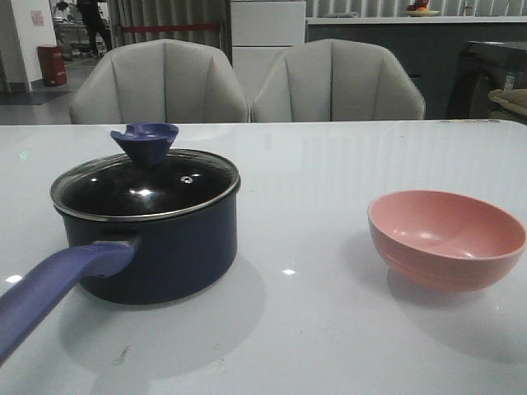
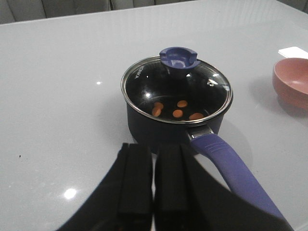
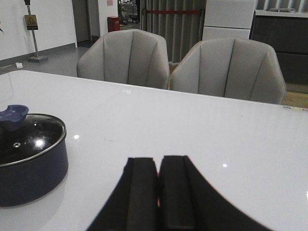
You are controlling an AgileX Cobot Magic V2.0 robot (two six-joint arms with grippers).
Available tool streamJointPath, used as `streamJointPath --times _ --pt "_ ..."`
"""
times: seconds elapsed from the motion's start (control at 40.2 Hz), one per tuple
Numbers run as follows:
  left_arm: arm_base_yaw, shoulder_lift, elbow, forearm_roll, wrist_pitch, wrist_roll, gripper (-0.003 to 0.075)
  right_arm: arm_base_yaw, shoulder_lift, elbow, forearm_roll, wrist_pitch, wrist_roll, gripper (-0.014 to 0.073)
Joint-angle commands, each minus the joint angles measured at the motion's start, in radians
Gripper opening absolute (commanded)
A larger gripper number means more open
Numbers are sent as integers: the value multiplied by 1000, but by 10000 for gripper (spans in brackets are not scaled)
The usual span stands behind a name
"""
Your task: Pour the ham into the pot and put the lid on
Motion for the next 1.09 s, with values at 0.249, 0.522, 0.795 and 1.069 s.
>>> streamJointPath --times 0.249,0.522,0.795,1.069 --pt "4 2 5 37 -141 0 114 0 6 -27 -2 -73 -7 149" --pt "314 -154 189 12 -424 0 114 0 6 -27 -2 -73 -7 149" --pt "432 -277 350 6 -487 0 114 0 6 -27 -2 -72 -7 149" --pt "432 -277 395 4 -556 0 114 0 6 -27 -2 -70 -7 149"
